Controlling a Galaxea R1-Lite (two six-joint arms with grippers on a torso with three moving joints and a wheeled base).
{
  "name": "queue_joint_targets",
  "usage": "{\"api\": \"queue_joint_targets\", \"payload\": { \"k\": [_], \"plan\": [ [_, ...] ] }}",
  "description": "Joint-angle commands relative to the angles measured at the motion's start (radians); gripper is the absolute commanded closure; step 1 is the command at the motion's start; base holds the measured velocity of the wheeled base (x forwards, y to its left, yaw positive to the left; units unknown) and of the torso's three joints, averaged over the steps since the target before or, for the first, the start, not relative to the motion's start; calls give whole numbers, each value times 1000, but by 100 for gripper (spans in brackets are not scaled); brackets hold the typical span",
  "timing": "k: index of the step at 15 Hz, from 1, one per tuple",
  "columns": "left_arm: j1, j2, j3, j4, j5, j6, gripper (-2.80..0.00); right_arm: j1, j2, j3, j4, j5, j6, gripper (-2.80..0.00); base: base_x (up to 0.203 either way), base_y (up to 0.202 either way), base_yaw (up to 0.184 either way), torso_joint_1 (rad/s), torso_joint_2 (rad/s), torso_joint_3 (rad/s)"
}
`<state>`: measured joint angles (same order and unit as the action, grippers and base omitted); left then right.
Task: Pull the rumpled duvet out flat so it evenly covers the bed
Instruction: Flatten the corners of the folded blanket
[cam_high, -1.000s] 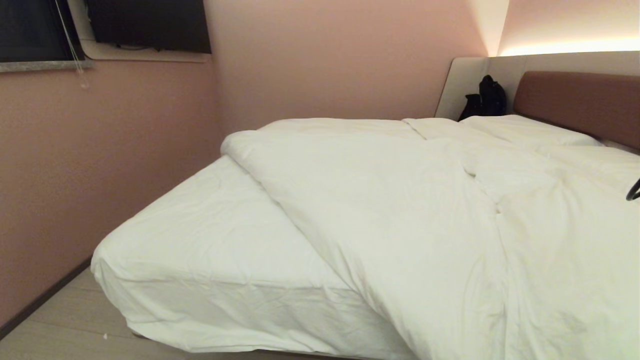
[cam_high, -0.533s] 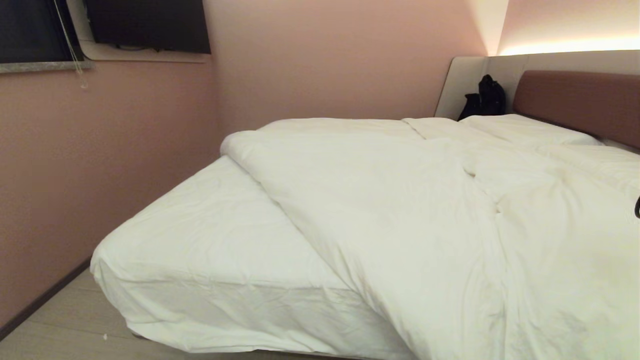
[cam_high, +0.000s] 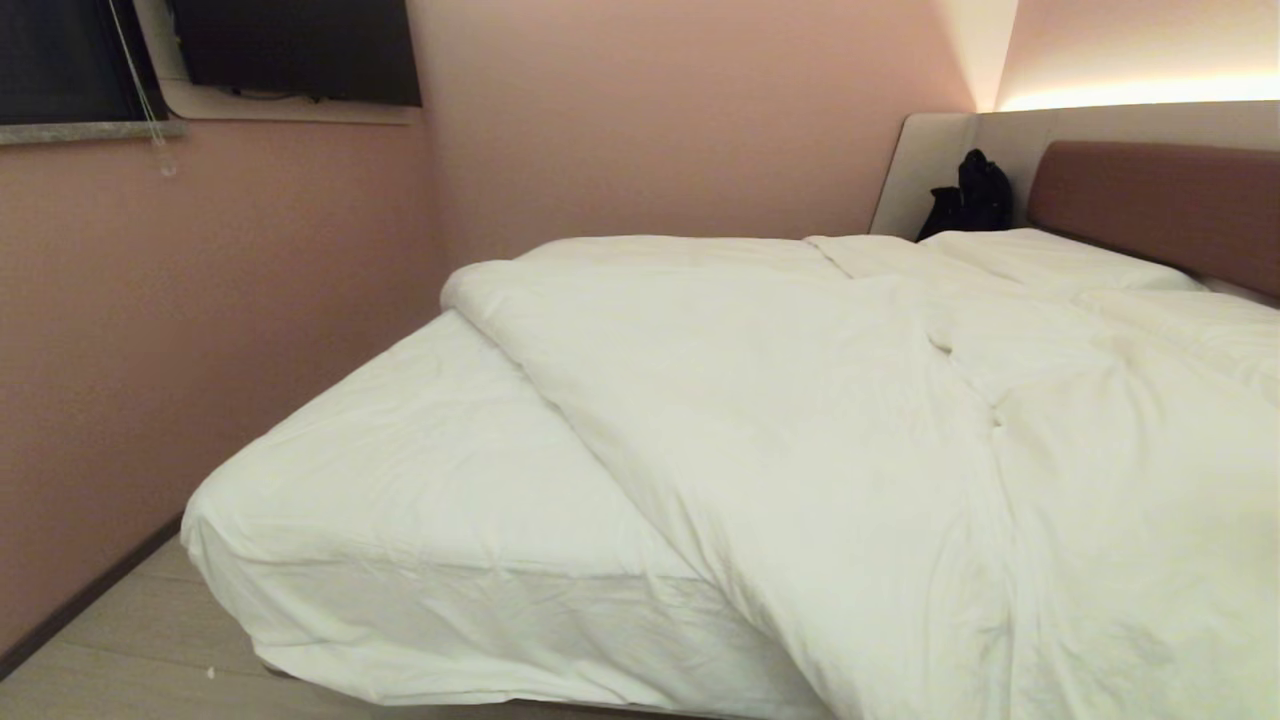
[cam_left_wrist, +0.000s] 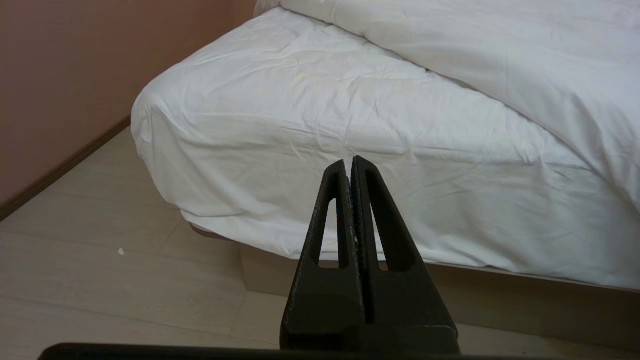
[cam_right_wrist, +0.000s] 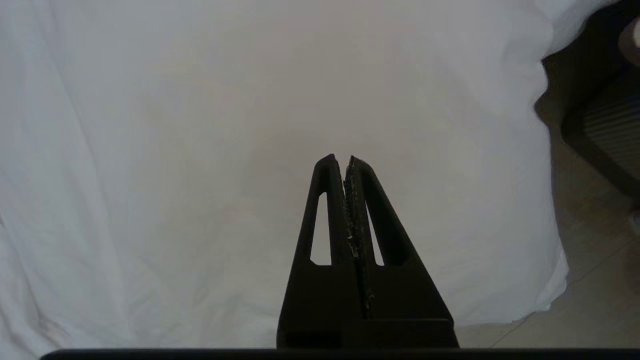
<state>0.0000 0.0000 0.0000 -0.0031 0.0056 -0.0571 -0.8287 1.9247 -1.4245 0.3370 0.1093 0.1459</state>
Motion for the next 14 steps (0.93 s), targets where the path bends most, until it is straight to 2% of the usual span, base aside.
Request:
{"api": "queue_joint_targets", "payload": {
  "k": [1,3,5,9,12,13,14],
  "plan": [
    [0,0,0,0,1,-1,0,-43,-8,9,3,91,-150,0,0,0,0,0,0,0],
    [0,0,0,0,1,-1,0,-135,2,25,4,230,-302,0,0,0,0,0,0,0],
    [0,0,0,0,1,-1,0,-191,29,32,-2,310,-393,0,0,0,0,0,0,0],
    [0,0,0,0,1,-1,0,-230,89,17,-4,382,-491,0,0,0,0,0,0,0],
    [0,0,0,0,1,-1,0,-231,120,8,-5,388,-512,0,0,0,0,0,0,0],
    [0,0,0,0,1,-1,0,-231,137,-8,-4,387,-511,-280,0,0,0,0,0,0],
    [0,0,0,0,1,-1,0,-231,144,-12,-4,385,-512,-280,0,0,0,0,0,0]
  ]
}}
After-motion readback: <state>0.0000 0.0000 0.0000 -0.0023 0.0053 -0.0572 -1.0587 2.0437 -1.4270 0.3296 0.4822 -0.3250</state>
